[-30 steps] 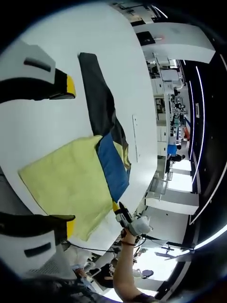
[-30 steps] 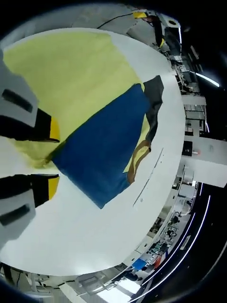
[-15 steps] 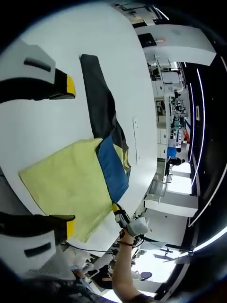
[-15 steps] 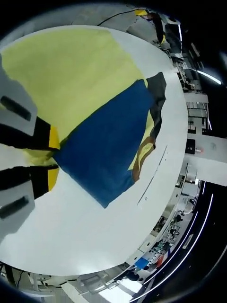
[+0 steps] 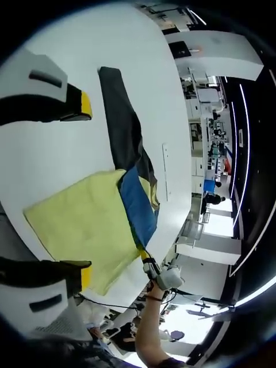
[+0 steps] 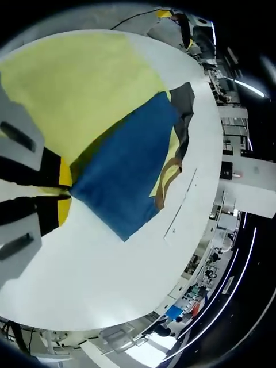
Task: Fold the garment on the visible template until the final outline fits inside the template.
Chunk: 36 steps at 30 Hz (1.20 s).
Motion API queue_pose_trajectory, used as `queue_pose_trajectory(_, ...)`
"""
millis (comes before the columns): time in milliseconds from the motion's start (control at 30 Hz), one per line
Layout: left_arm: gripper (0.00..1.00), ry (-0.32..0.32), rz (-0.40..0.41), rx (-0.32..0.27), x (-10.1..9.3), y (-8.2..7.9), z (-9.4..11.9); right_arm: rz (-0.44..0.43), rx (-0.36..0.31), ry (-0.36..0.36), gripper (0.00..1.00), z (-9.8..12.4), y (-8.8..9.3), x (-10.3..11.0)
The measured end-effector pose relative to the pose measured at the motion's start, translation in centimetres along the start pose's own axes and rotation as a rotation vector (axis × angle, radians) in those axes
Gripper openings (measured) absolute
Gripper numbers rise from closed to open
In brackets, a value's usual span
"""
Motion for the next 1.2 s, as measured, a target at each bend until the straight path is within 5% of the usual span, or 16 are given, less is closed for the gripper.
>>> queue_pose_trajectory(300, 0.98, -0.006, 0.003, 0.008, 0.2, 0.3, 0.2, -0.075, 0.071, 0.015, 0.0, -0.7, 1.7, -0.5)
queue_pose_trajectory(533, 0.98, -0.007, 0.007, 0.016, 0.2, 0.5, 0.2, -0.01, 0.118, 0.02, 0.0, -0.7, 2.3, -0.6)
queue_pose_trajectory(800, 0.99, -0.005, 0.0, 0.014, 0.2, 0.3, 0.1, -0.082, 0.098, 0.013, 0.01, -0.2, 2.5, -0.9)
queue_pose_trajectory(1200, 0.99, -0.04, 0.023, 0.003, 1.6, 0.1, 0.4, -0.266, 0.032, -0.047, 0.59, 2.3, 2.4, -0.2)
Point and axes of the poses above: the point that each gripper's makers call its tool centre point, and the gripper's own axes: z roughly backward along the fingers, x roughly to its left, y roughly out of its underside, the point moved 7 cm from there along z, roughly backward along the fingers, and after that the axes turned 6 degrees about -z, right-handed, at the moved point
